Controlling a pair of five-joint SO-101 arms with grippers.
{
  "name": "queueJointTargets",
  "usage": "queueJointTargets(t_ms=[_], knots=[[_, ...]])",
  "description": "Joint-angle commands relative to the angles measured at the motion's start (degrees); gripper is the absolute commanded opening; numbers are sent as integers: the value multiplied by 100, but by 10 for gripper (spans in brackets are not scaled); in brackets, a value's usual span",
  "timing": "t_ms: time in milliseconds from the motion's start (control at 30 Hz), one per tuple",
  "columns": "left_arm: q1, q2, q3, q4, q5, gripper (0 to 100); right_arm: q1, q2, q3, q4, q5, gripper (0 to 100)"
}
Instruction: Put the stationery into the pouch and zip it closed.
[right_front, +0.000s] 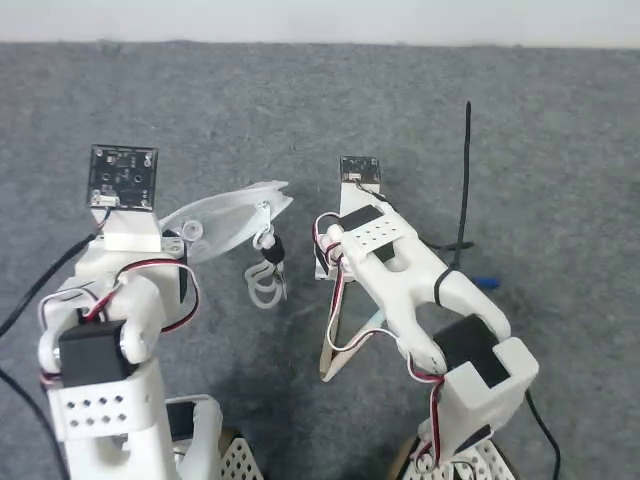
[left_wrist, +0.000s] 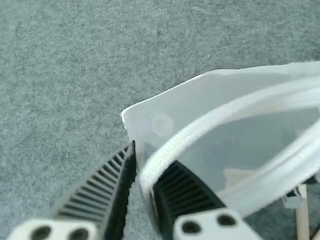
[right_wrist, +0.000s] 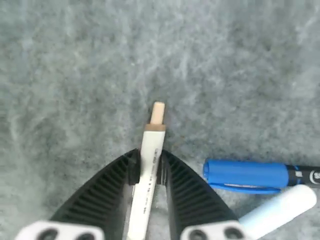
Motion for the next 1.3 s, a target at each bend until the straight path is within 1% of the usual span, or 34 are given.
queueJointTargets(t_ms=[0,1067,1267], knots=[[-35,9,-75,-220,-44,12,84,-567,-316,-22,-53,6],[-35,35,-66,-220,-44,12,40,-3187,-308,1552,-26,6],[-35,35,-66,-220,-44,12,40,-3556,-149,1622,-26,6]])
